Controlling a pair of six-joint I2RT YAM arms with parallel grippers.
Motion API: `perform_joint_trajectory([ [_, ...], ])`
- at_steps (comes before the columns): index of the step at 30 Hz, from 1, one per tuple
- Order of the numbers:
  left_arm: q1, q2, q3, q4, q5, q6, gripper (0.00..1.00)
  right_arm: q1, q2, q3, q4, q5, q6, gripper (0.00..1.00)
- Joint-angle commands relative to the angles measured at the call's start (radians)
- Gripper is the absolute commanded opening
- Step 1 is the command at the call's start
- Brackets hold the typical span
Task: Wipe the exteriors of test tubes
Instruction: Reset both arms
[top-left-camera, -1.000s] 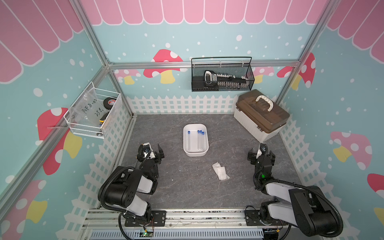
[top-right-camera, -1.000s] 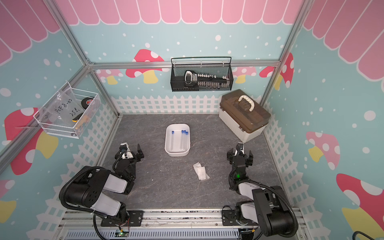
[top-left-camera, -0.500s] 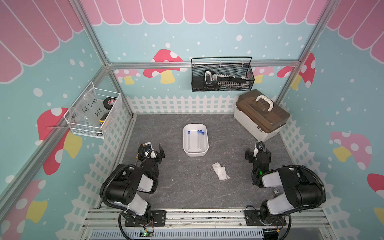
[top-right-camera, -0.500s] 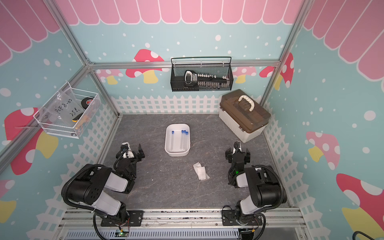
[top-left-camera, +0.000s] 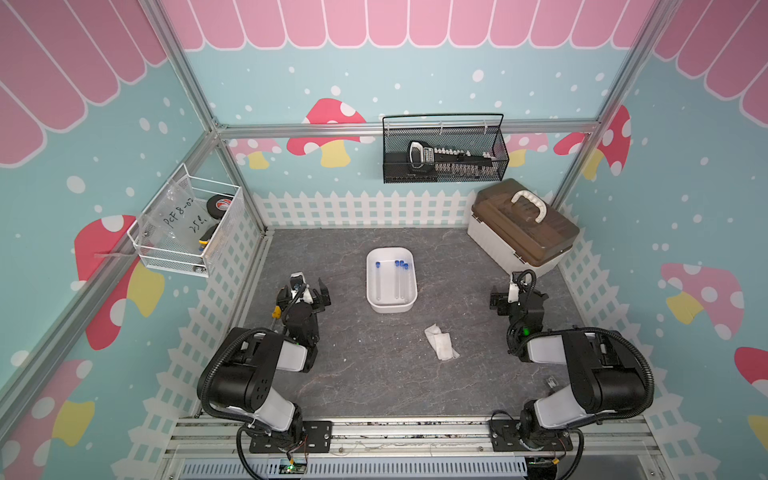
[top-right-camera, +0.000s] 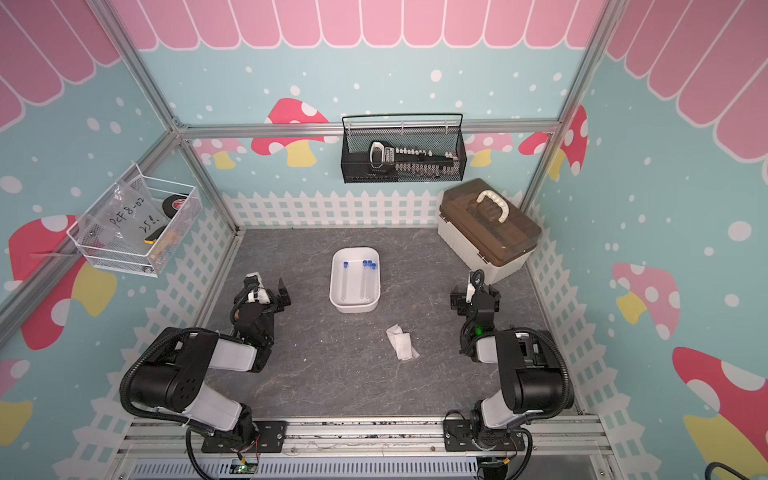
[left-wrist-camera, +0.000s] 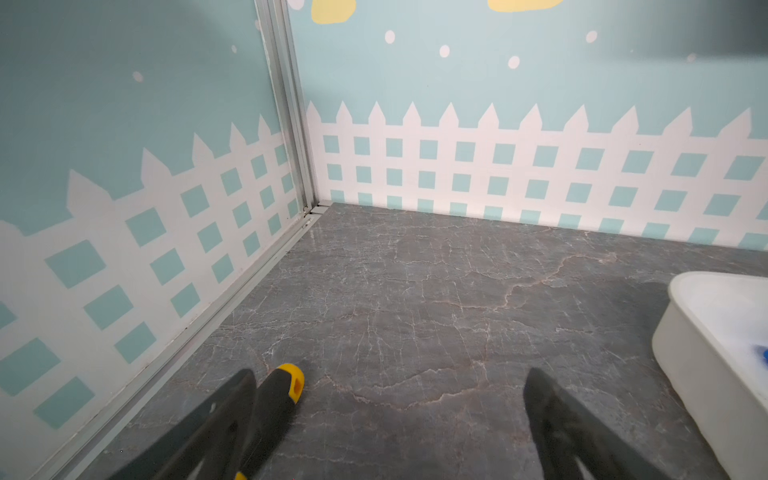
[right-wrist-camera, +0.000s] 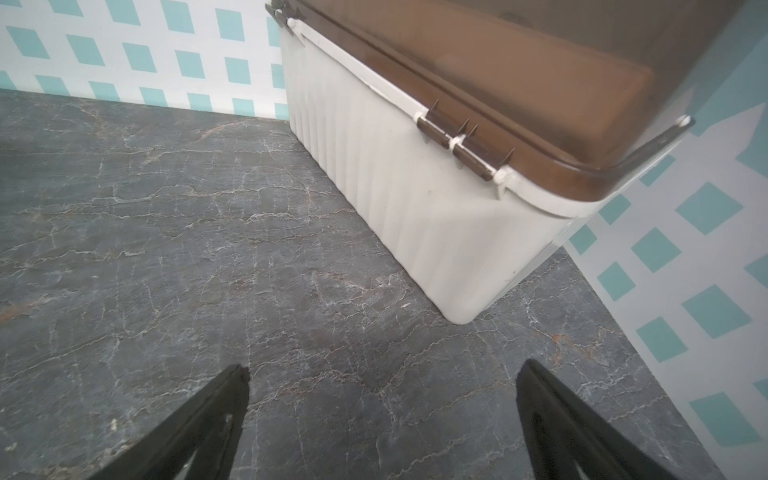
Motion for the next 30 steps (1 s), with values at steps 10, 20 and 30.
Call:
perform_joint_trajectory([
  [10,0.083,-0.023,0.062,-0.238,0.144,-0.058,1.00,-0.008,-0.004,0.008,-0.020,-0.037,-0.018,0.99],
  [20,0.080,-0.026,0.056,-0.230,0.140,-0.056,1.00,-0.008,-0.005,0.005,-0.018,-0.036,-0.019,0.99],
  [30,0.075,-0.025,0.057,-0.230,0.131,-0.052,1.00,-0.008,-0.004,0.005,-0.017,-0.035,-0.019,0.99],
])
